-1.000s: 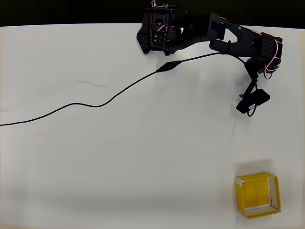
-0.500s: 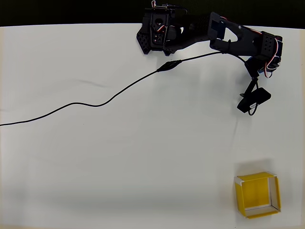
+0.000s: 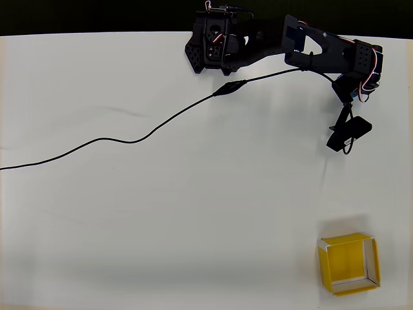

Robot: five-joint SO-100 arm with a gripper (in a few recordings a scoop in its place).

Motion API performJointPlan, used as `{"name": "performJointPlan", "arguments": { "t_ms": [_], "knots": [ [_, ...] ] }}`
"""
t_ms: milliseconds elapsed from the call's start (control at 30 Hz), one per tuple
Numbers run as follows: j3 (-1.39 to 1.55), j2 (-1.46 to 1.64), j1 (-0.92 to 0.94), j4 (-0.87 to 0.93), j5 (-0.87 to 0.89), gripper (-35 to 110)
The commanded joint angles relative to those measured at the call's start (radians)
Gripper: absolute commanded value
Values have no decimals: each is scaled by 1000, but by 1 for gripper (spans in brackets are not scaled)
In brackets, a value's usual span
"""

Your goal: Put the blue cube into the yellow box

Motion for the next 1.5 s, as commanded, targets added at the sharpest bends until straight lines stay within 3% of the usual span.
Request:
{"name": "performJointPlan", "arguments": {
  "t_ms": [0, 600, 1467],
  "knots": [
    [-26, 107, 58, 3, -60, 19],
    [-57, 267, 535, -138, -460, 21],
    [-482, 110, 715, -359, -853, 21]
  ]
}}
